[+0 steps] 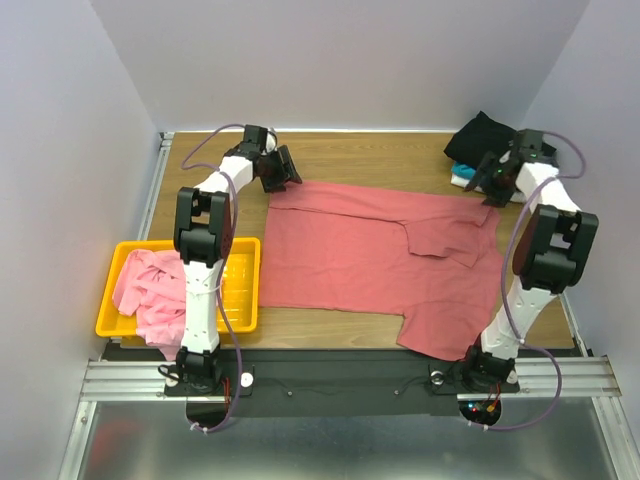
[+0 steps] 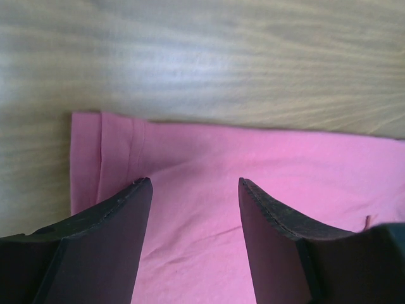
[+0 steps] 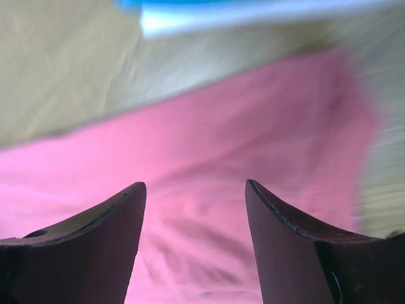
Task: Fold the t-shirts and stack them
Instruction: Fold the tshirt
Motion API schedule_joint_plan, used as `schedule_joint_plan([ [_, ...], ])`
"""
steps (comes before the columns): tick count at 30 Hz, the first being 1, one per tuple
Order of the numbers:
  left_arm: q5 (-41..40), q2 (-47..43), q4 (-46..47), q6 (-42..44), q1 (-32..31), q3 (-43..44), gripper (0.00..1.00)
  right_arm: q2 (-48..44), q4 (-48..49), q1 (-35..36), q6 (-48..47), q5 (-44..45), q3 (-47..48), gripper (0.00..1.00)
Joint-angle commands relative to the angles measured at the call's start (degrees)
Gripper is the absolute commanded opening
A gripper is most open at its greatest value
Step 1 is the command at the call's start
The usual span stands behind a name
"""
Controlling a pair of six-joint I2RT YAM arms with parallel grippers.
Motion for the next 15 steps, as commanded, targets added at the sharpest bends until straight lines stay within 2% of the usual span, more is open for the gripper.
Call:
schedule_joint_plan([
  [1, 0.02, -4.32, -0.41, 1.37, -1.47, -3.41, 0.68, 1.04, 2.82, 2.98, 2.4, -3.39, -3.58, 0.7],
  [7, 0.28, -0.89, -0.32, 1.28, -2.0, -2.63, 0.68, 5.17, 3.53, 2.98, 3.3, -1.02, -2.72, 0.7],
  [15, -0.95, 4.73, -1.99, 2.6, -2.27, 4.05, 0.68, 10.35, 3.35, 2.89, 5.49, 3.11, -2.54, 0.7],
])
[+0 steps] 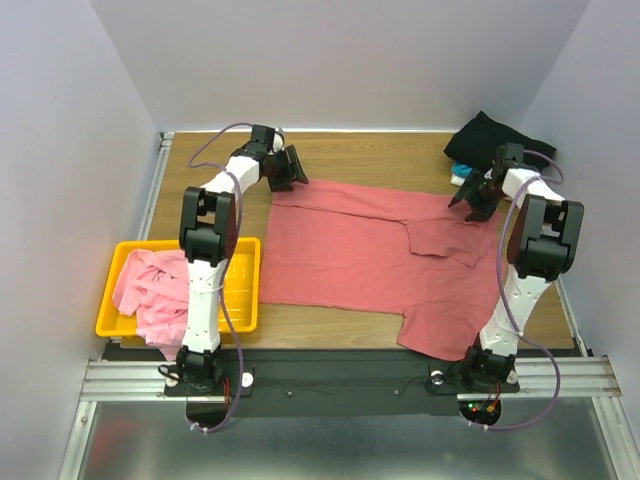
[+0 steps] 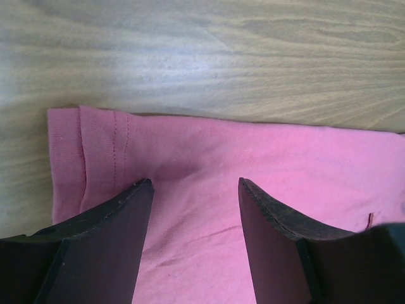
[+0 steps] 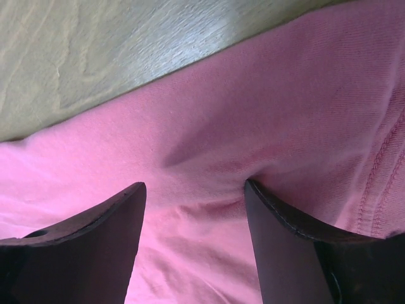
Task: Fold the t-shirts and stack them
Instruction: Fold the tshirt
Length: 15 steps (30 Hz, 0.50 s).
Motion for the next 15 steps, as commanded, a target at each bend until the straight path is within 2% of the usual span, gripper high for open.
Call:
schedule_joint_plan([
  [1, -1.28, 4.36, -3.04, 2.16, -0.48, 4.12, 0.68, 3.36, 1.69, -0.17, 1.82, 3.55, 0.74, 0.7],
  [9, -2.42, 10.6, -5.24, 0.93, -0.39, 16.24, 0.69, 7.4, 1.69, -0.43, 3.4, 4.69, 4.52, 0.7],
  [15, 0.65, 12.55, -1.12, -0.65, -0.56, 21.96, 0.69, 8.37, 1.34, -0.69, 3.23, 4.52, 7.85, 0.7],
])
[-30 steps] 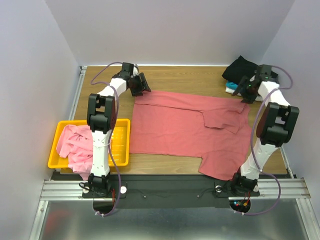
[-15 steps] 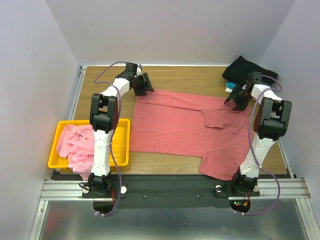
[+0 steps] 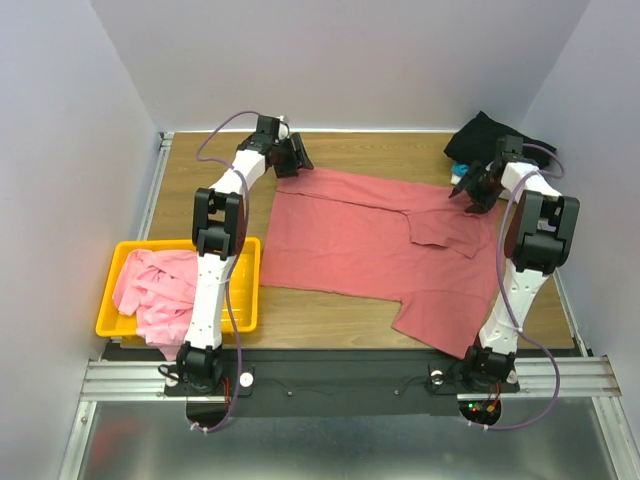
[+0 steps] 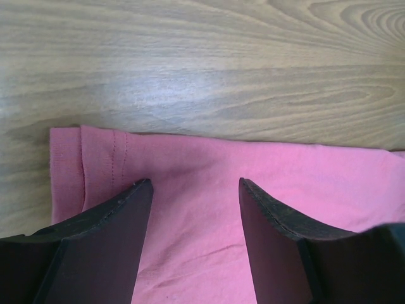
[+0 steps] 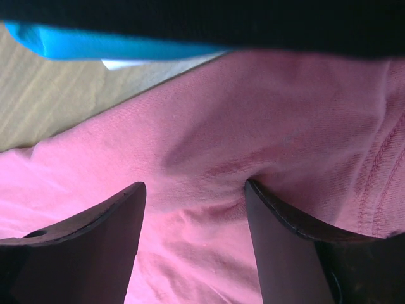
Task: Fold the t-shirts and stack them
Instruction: Fold the tshirt
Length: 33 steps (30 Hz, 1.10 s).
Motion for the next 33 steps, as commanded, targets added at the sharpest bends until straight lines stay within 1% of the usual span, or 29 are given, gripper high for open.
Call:
schedule_joint_plan([
  [1, 0.94, 1.05, 1.44, -0.5, -0.45, 3.52, 0.69, 3.74, 1.52, -0.59, -0.92, 2.57, 1.32, 0.71],
  [4, 0.42, -1.4, 2.94, 0.11, -0.54, 3.61, 0.71, 2.52, 1.86, -0.59, -2.5, 0.29, 2.38, 0.71],
  [5, -1.41, -2.72, 3.29, 0.64, -0.8, 2.3, 0.71, 2.16, 1.87, -0.59, -2.77, -0.24, 2.64, 0.71],
  [6, -2.56, -6.13, 4.25, 1.25, -0.89, 0.9, 0.71, 1.64, 1.87, -0.59, -3.55, -0.59, 2.91, 0.72],
  [7, -5.71, -8.25, 4.96, 2.65, -1.16, -0.85, 0.71, 0.5, 1.95, -0.59, -4.0, -1.2, 3.08, 0.72],
  [8, -5.74, -10.62, 5.66, 3.36, -1.33, -2.96, 0.71, -0.21, 1.95, -0.59, -4.26, -1.47, 3.09, 0.72],
  [9, -10.09, -15.86, 6.71, 3.89, -2.03, -8.03, 0.71, -0.91, 2.13, -0.59, -4.7, -1.65, 3.09, 0.72],
  [11, -15.64, -21.34, 7.16, 5.64, -3.09, -13.68, 0.71, -2.58, 2.22, -0.59, -5.58, -1.91, 2.48, 0.72],
  [12, -21.67, -24.15, 7.42, 6.26, -3.87, -19.62, 0.71, -4.24, 2.3, -0.59, -5.85, -1.91, 2.12, 0.72],
  [13, -25.65, -29.4, 7.51, 6.7, -5.54, -22.73, 0.72, -5.3, 2.31, -0.59, -6.28, -2.18, 1.68, 0.72],
  [14, -31.52, -31.97, 7.6, 7.06, -6.6, -28.41, 0.72, -6.18, 2.31, -0.59, -6.46, -2.44, 0.55, 0.72],
  [15, -33.84, -34.35, 7.25, 6.71, -7.48, -31.08, 0.72, -7.06, 2.39, -0.59, -6.55, -2.7, -0.25, 0.72],
  [16, -36.04, -38.55, 6.03, 6.1, -8.27, -33.8, 0.72, -9.16, 2.39, -0.59, -6.55, -2.88, -1.04, 0.72],
  [17, -39.89, -41.9, 3.41, 3.74, -9.93, -38.18, 0.73, -11.27, 2.48, -0.59, -6.72, -3.32, -2.96, 0.72],
  [18, -41.32, -41.93, 3.38, 2.59, -10.47, -40.05, 0.73, -11.29, 2.48, -0.59, -6.73, -3.32, -3.85, 0.72],
  [19, -42.38, -44.19, 0.08, 1.53, -11.17, -41.64, 0.73, -13.12, 2.48, -0.59, -6.55, -3.58, -5.08, 0.72],
  [22, -44.67, -47.45, -4.43, -1.45, -14.16, -48.05, 0.73, -15.85, 2.57, -0.59, -6.55, -4.46, -9.55, 0.72],
  [24, -44.85, -49.04, -5.23, -2.86, -17.13, -52.61, 0.73, -18.31, 2.74, -0.59, -6.55, -4.81, -12.8, 0.72],
  [26, -43.45, -49.66, -5.67, -4.79, -18.64, -55.26, 0.73, -20.42, 2.92, -0.59, -6.9, -5.16, -14.66, 0.72],
  [27, -42.05, -50.45, -5.93, -6.11, -19.61, -58.24, 0.73, -21.21, 2.83, -0.59, -7.08, -5.51, -15.36, 0.72],
  [33, -41.52, -53.97, -5.32, -13.85, -21.37, -69.67, 0.73, -26.57, 3.1, -0.59, -7.17, -6.74, -21.16, 0.72],
])
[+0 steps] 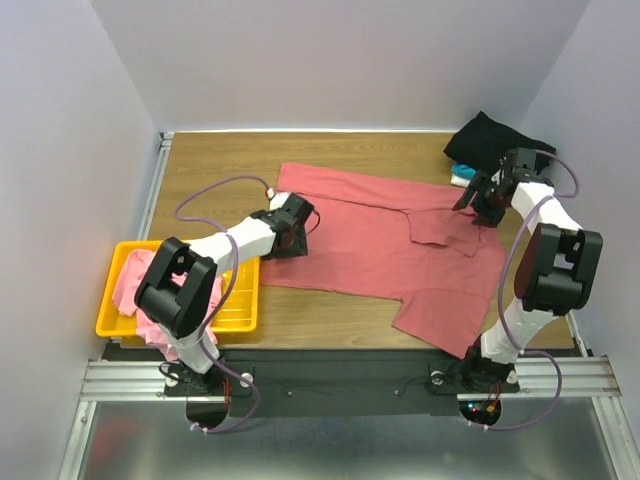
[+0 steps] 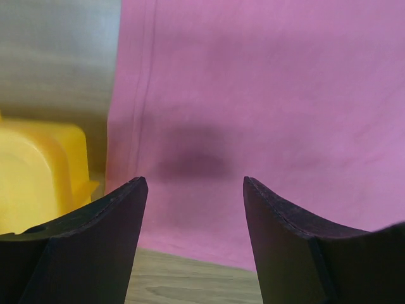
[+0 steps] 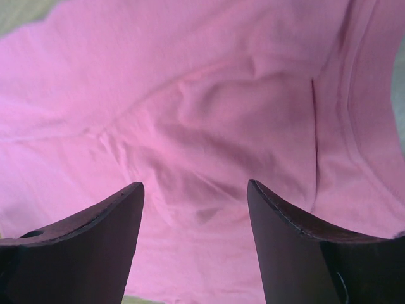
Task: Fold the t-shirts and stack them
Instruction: Fold the tshirt
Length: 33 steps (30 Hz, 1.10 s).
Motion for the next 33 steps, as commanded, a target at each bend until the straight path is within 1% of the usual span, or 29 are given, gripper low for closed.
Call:
schedule_joint_plan([
  [1, -0.81, -4.77, 0.03, -6.66, -0.35, -5.19, 0.73, -5.1, 1.83, -0.17, -0.74, -2.16, -2.53, 0.72],
  [3, 0.86, -6.87, 1.53, -8.33, -0.52, -7.99, 0.72, -6.58, 2.0, -0.17, -0.48, -3.03, -4.11, 0.72],
  [7, 1.3, -9.25, 1.71, -10.27, -0.79, -10.99, 0.71, -9.48, 2.09, -0.17, -0.56, -3.39, -6.39, 0.72],
  [16, 2.71, -9.35, 2.94, -13.08, -0.87, -15.92, 0.7, -14.5, 2.09, -0.17, -1.18, -3.74, -11.49, 0.72],
  [26, 2.09, -6.71, 1.45, -14.23, -1.93, -14.95, 0.66, -16.61, 2.09, -0.17, -1.18, -3.57, -12.64, 0.72],
  [33, 0.25, -9.52, -2.85, -14.49, -2.46, -13.02, 0.66, -17.58, 1.92, -0.17, -1.18, -3.13, -14.3, 0.72],
])
